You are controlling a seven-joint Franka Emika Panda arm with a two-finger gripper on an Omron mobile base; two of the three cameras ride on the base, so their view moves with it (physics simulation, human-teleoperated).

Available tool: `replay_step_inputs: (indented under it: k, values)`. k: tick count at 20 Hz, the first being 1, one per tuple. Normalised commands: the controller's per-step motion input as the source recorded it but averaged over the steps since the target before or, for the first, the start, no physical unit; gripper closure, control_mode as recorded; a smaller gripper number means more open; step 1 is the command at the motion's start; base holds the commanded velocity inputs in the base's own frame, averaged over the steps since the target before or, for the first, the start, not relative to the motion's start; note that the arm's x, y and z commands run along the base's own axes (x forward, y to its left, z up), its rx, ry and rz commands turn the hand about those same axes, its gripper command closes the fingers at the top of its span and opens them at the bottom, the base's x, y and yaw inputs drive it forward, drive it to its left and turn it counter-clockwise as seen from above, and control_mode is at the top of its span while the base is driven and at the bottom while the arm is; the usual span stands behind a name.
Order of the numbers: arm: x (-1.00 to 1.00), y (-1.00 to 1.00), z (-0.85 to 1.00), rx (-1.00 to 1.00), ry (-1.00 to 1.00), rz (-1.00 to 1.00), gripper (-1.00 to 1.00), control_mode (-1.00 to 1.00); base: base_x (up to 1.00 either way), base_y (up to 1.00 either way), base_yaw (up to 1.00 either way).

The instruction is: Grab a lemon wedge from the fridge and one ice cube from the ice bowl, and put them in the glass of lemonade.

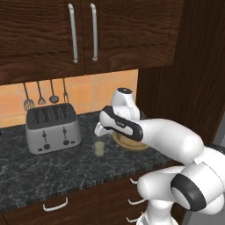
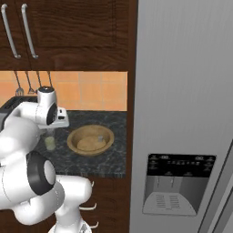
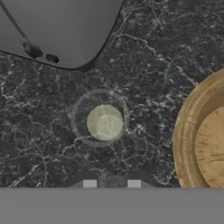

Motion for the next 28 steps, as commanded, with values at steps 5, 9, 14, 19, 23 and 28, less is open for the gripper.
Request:
replay_step_inputs:
  k: [5, 9, 14, 19, 23, 28]
  values:
    - [0.03, 0.05, -0.10, -0.01, 0.00, -0.03, 1.00, -1.00, 0.00, 0.00, 0.00]
    - [0.03, 0.01, 0.00, 0.00, 0.00, -0.04, 1.00, -1.00, 0.00, 0.00, 0.00]
    - [0.15, 0.00, 0.00, 0.00, 0.01, -0.03, 1.00, -1.00, 0.00, 0.00, 0.00]
    - [0.15, 0.17, -0.01, 0.00, 0.08, -0.01, 1.00, -1.00, 0.00, 0.00, 0.00]
    - [0.00, 0.12, -0.05, 0.00, 0.05, -0.05, 1.00, -1.00, 0.00, 0.00, 0.00]
    - [0.00, 0.04, 0.00, -0.06, 0.00, -0.12, 1.00, -1.00, 0.00, 0.00, 0.00]
